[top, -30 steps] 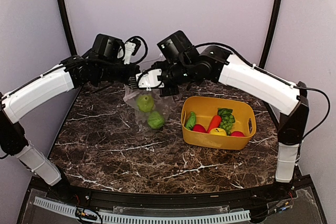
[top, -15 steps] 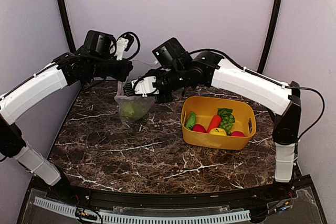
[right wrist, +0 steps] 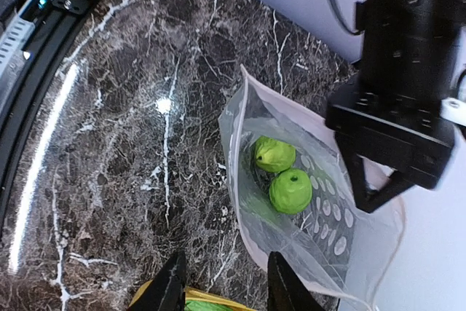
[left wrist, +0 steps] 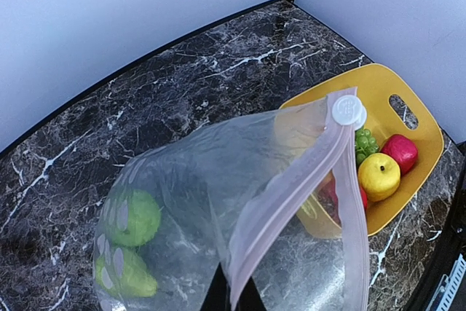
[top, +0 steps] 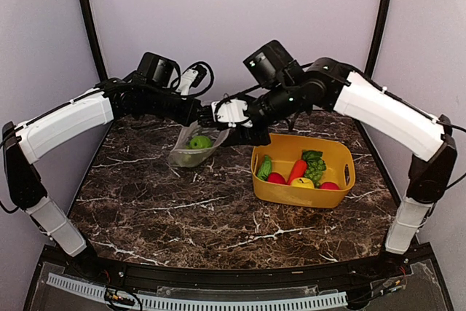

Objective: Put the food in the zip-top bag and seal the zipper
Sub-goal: Adjust the zipper food storage bag at the center of the board, then adjust the fake vegetable in the bin.

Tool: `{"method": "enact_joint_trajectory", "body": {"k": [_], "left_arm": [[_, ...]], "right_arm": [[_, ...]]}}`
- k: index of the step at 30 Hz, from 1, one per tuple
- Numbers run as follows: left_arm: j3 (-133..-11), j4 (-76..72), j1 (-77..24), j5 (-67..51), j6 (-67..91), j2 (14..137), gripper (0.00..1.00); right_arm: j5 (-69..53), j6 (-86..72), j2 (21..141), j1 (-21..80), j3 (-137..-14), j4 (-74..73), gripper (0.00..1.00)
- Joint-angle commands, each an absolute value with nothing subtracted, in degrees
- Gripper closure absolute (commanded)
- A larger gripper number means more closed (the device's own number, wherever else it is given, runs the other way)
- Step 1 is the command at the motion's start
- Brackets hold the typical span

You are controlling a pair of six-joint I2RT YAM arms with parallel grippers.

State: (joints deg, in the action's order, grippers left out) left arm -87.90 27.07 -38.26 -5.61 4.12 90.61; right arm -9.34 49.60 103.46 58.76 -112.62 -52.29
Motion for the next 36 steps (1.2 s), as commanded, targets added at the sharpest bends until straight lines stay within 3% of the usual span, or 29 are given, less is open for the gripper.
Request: {"method": "enact_joint_trajectory", "body": {"k": [1, 9, 18, 36], "left_arm": [[-88.3, 27.6, -38.7, -7.8, 5.0, 90.2, 0.99], [-88.2, 27.4, -38.8, -7.7, 5.1, 89.6, 0.99], [-88.2, 27.5, -38.8, -7.1, 4.8, 89.8, 0.99], [-88.0, 27.7, -39.0, -5.9, 4.3, 90.0, 0.99]], "right_arm": [[-20.2, 46.2, 97.4, 53.1, -112.3, -57.0, 0.63], [-25.2, 43.2, 86.3, 39.2, -95.5, -51.6, 0.55], [-26.5, 39.9, 83.9, 24.0, -81.1, -44.8, 0.56], [-16.1, 31.8, 100.2, 20.8, -77.9, -46.0, 0.58]]}}
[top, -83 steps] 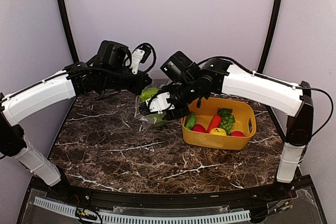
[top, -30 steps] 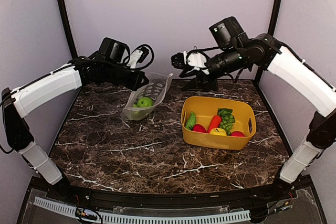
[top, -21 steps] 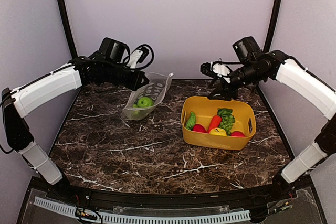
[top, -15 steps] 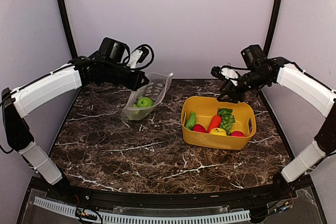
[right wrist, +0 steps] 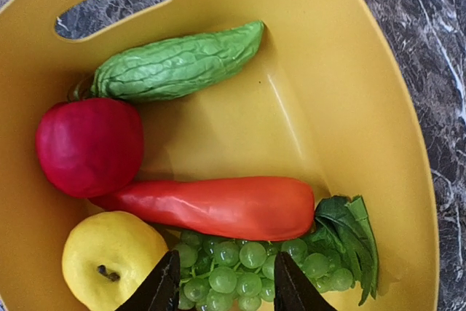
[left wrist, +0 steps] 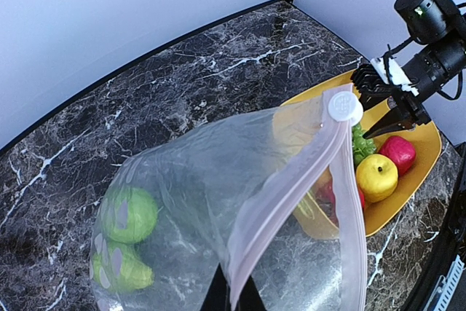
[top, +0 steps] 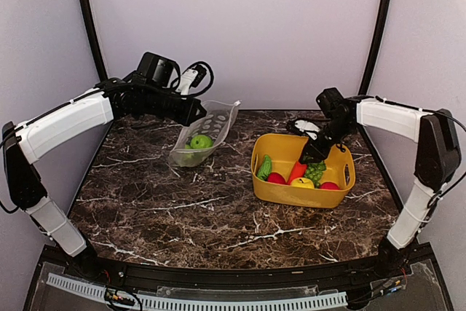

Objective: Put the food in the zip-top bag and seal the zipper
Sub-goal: Adjust the fake vegetable in the bin.

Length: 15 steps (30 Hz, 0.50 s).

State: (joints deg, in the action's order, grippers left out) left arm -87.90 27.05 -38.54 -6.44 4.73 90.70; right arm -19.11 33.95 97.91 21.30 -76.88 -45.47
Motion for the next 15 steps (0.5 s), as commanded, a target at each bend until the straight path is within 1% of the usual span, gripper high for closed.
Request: {"method": "enact_joint_trajectory", "body": {"k": [1, 4, 15], "left_arm": [[-88.0, 27.7, -39.0, -5.8, 4.3, 90.0, 0.99], [-88.0, 27.8, -39.1, -5.4, 4.0, 90.1, 0.99], [-87.8, 28.0, -39.5, -4.8, 3.5, 90.6, 0.99]], "right_arm": [[-16.1, 31.6, 101.0, 20.7, -78.3, -46.5, 0.57], [-16.2, 31.0, 103.7, 20.7, -79.9, -47.8, 0.56], [-14.9, 28.4, 110.3, 20.8, -83.0, -49.8, 0.44]]}}
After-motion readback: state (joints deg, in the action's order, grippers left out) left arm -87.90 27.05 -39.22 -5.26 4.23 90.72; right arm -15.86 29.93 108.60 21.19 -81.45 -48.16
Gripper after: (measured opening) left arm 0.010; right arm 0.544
